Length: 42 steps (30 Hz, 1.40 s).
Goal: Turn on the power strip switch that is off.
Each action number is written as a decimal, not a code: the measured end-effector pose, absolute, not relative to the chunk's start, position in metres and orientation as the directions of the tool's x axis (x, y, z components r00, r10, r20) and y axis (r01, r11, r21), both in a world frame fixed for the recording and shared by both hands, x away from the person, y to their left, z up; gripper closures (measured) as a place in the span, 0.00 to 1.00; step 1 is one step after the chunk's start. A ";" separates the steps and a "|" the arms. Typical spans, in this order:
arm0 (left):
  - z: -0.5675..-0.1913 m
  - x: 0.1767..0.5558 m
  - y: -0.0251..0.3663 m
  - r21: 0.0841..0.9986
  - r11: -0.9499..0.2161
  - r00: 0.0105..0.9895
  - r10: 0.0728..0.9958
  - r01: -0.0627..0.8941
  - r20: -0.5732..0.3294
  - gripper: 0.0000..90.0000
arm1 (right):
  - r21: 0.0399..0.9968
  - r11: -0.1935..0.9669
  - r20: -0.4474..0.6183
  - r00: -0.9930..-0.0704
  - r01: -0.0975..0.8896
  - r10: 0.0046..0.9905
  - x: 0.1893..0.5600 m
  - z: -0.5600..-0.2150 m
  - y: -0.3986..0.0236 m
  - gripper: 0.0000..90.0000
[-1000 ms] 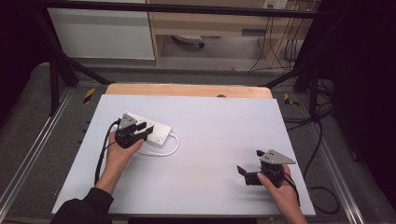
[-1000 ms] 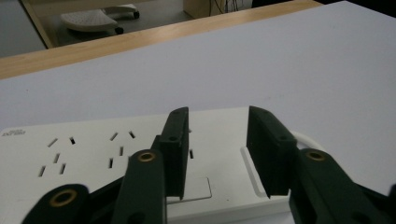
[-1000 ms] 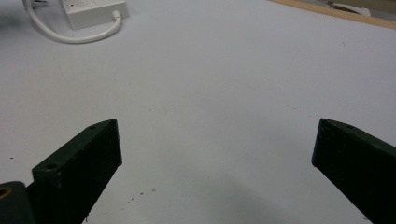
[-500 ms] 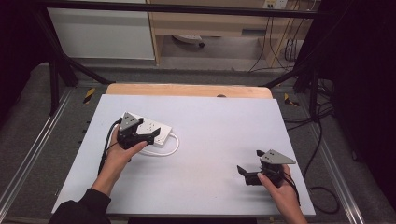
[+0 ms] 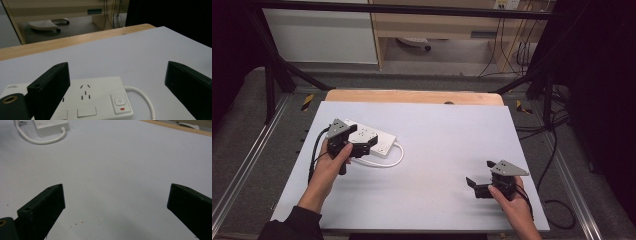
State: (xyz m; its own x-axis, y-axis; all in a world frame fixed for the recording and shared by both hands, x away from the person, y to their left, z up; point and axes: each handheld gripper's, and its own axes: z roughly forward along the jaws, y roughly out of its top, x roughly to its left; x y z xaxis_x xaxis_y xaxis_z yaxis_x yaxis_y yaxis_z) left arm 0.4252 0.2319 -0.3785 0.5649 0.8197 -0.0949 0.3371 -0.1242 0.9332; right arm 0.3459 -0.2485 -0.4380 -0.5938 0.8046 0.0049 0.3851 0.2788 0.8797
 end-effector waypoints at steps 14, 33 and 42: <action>-0.365 0.405 0.240 0.939 -0.107 0.583 0.805 0.328 -0.111 0.05 | 0.879 0.283 0.001 -0.595 0.384 0.804 0.347 -0.439 -0.248 0.02; -0.355 0.361 0.271 0.954 -0.108 0.571 0.818 0.281 -0.075 0.06 | 0.880 0.273 0.007 -0.586 0.389 0.810 0.347 -0.438 -0.250 0.02; -0.371 0.347 0.283 0.948 -0.116 0.566 0.821 0.296 -0.076 0.05 | 0.881 0.266 0.011 -0.579 0.390 0.815 0.347 -0.438 -0.252 0.02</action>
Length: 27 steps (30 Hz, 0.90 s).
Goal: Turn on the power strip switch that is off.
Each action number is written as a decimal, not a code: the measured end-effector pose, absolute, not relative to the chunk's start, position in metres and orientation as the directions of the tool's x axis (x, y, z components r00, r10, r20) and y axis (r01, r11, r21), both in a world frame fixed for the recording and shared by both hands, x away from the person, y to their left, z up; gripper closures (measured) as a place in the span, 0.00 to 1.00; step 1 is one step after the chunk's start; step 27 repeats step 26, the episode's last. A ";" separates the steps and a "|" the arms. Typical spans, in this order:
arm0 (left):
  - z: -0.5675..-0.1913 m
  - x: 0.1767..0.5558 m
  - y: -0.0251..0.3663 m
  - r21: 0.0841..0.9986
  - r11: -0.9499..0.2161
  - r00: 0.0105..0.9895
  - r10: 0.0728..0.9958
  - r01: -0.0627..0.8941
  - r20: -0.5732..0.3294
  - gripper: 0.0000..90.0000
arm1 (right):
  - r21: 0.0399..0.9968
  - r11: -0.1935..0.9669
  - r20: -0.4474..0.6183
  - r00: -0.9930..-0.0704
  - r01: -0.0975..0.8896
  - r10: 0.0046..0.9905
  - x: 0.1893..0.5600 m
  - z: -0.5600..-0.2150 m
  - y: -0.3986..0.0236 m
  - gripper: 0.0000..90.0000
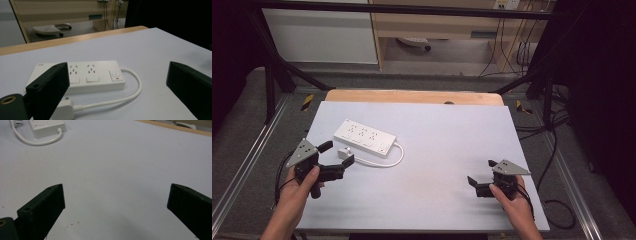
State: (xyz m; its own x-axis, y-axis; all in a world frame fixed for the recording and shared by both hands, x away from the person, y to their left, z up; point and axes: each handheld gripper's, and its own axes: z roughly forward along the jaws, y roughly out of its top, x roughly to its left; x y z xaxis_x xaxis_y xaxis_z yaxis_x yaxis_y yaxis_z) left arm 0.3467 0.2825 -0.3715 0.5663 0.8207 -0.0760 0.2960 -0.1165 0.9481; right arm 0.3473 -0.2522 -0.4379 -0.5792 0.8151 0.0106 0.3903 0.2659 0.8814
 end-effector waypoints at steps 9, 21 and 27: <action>-0.392 0.339 0.286 0.933 -0.144 0.572 0.817 0.330 -0.076 0.06 | 0.885 0.254 0.013 -0.566 0.390 0.825 0.348 -0.437 -0.259 0.02; -0.421 0.321 0.291 0.897 -0.198 0.591 0.802 0.395 -0.083 0.06 | 0.887 0.235 0.014 -0.531 0.398 0.847 0.350 -0.438 -0.271 0.02; -0.434 0.318 0.291 0.862 -0.232 0.583 0.808 0.450 -0.087 0.07 | 0.860 0.246 -0.001 -0.481 0.446 0.877 0.359 -0.447 -0.275 0.02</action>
